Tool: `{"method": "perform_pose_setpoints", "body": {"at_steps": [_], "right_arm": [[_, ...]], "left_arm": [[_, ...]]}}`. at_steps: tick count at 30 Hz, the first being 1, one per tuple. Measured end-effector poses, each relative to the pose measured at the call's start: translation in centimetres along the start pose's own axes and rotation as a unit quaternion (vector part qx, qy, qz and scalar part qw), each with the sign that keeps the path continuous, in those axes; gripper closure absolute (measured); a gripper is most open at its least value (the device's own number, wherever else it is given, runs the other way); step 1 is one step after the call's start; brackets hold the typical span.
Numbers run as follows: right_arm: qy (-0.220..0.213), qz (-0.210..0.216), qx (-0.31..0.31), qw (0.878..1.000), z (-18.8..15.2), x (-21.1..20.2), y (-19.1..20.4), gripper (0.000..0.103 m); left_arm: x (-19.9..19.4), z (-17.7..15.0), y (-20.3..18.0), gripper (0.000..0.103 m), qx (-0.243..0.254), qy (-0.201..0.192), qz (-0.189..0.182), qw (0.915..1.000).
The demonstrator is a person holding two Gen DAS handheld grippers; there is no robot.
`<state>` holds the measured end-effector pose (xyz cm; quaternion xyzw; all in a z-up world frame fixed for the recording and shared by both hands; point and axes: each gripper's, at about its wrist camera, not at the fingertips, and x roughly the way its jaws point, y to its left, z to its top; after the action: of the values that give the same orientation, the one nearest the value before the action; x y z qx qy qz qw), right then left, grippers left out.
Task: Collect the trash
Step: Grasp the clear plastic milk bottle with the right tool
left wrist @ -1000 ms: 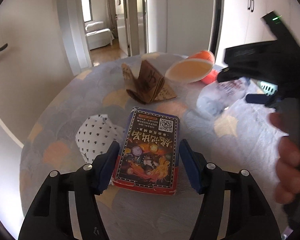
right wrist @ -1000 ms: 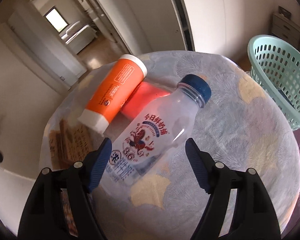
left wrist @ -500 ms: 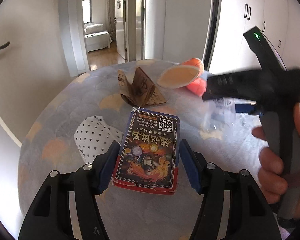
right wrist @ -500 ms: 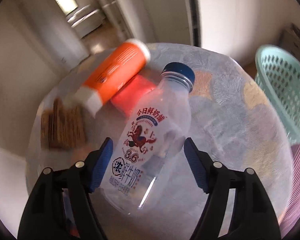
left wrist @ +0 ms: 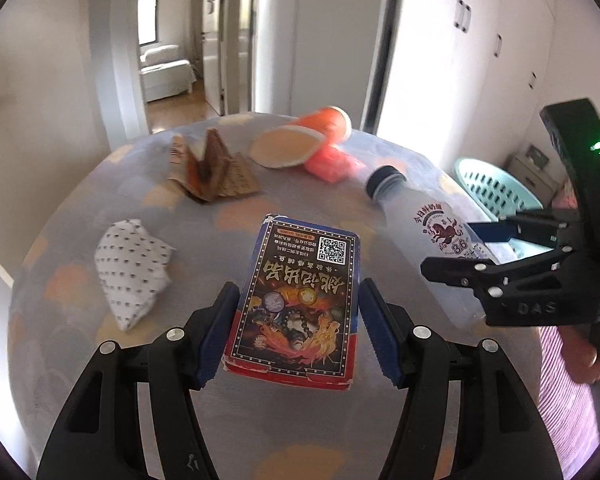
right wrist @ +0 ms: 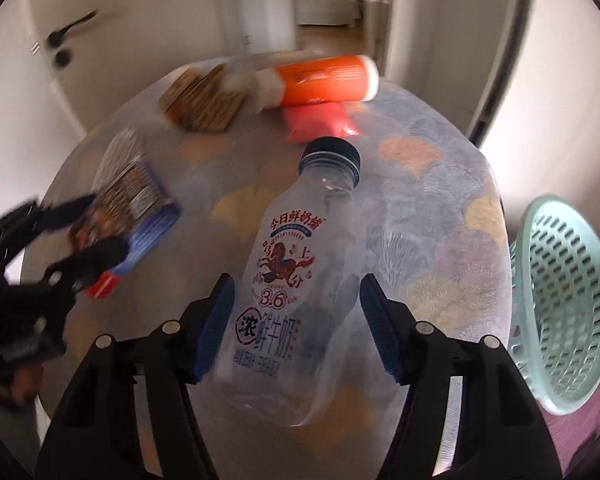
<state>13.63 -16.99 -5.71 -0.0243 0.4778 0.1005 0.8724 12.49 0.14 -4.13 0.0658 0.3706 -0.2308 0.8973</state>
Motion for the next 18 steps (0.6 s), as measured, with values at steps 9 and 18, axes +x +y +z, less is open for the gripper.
{"method": "perform_pose_setpoints", "body": {"at_steps": [9, 18], "right_arm": [[-0.025, -0.018, 0.067, 0.997, -1.5, -1.5, -2.3, 0.028], [-0.062, -0.05, 0.066, 0.995, -1.9, -0.1, -0.1, 0.031]], "left_arm": [[0.0, -0.7, -2.0, 0.043, 0.01, 0.008, -0.005, 0.9999], [-0.5, -0.8, -1.2, 0.043, -0.012, 0.012, -0.01, 0.9998]]}}
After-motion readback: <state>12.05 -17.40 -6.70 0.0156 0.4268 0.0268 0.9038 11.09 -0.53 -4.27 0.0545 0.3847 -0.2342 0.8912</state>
